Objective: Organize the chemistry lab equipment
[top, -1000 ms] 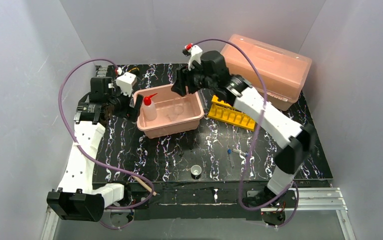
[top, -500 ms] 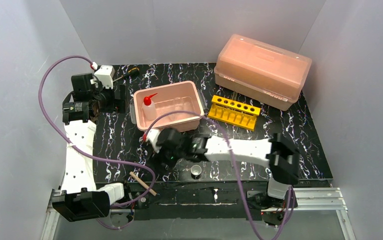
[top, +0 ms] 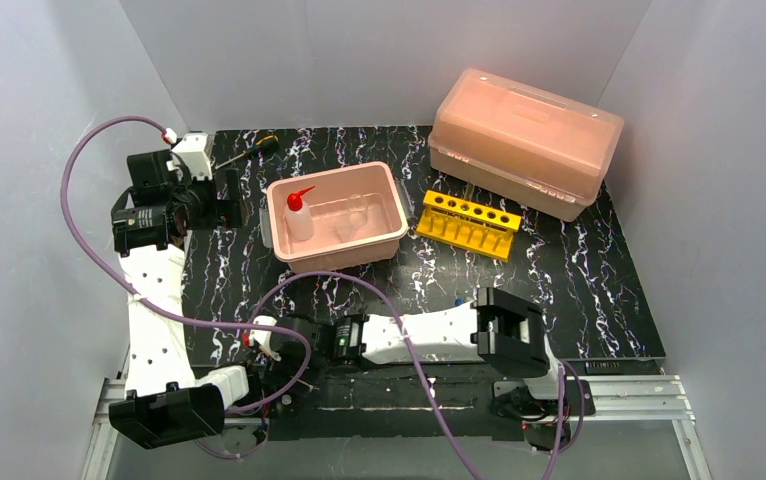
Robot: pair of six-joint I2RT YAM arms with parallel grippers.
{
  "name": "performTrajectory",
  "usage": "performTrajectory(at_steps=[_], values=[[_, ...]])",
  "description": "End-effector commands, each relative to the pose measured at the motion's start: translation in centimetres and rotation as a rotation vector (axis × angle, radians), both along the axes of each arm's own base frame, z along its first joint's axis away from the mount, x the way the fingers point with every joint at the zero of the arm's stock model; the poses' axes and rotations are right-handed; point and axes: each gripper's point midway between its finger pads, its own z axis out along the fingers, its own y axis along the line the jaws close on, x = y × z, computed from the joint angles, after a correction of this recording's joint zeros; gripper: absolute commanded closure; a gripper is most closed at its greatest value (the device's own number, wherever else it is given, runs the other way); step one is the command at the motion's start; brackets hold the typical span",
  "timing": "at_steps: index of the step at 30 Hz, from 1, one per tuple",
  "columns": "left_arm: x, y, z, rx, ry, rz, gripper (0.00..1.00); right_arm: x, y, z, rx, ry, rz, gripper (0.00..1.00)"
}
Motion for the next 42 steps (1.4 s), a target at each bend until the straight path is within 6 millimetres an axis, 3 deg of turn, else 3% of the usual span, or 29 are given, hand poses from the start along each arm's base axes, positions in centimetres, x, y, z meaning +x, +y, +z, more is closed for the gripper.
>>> performTrajectory(at_steps=[1,12,19,30,36,39,42], values=[[-0.6,0.5,0.9,-0.005,-0.001,0.035,0.02,1.2,2.4,0.2,0.046,-0.052,-0.047,0.27],[0.2,1.2,2.3,-0.026,-0.017,0.029,0.02,1.4,4.2,-3.5,0.014,-0.057,-0.049,0.36],[0.7,1.6,1.9,-0.022,-0.005,0.034,0.02,3.2,3.2,-4.8,-0.01,-0.054,-0.096,0.55],[1.8,1.8,2.5,-0.028,-0.006,0.028,0.02,8.3,-0.2,-1.1,0.077,-0.004,-0.208,0.9],[1.9,1.5,3.1,-0.035,-0.022,0.009,0.02,10.2,-1.5,1.5,0.121,-0.016,-0.245,0.97],[2.0,1.3,3.6,-0.029,-0.038,-0.017,0.02,11.7,-2.5,4.1,0.166,-0.022,-0.279,0.99],[2.3,1.3,4.2,-0.016,-0.064,-0.033,0.02,14.0,-4.0,7.9,0.225,-0.026,-0.32,0.99]])
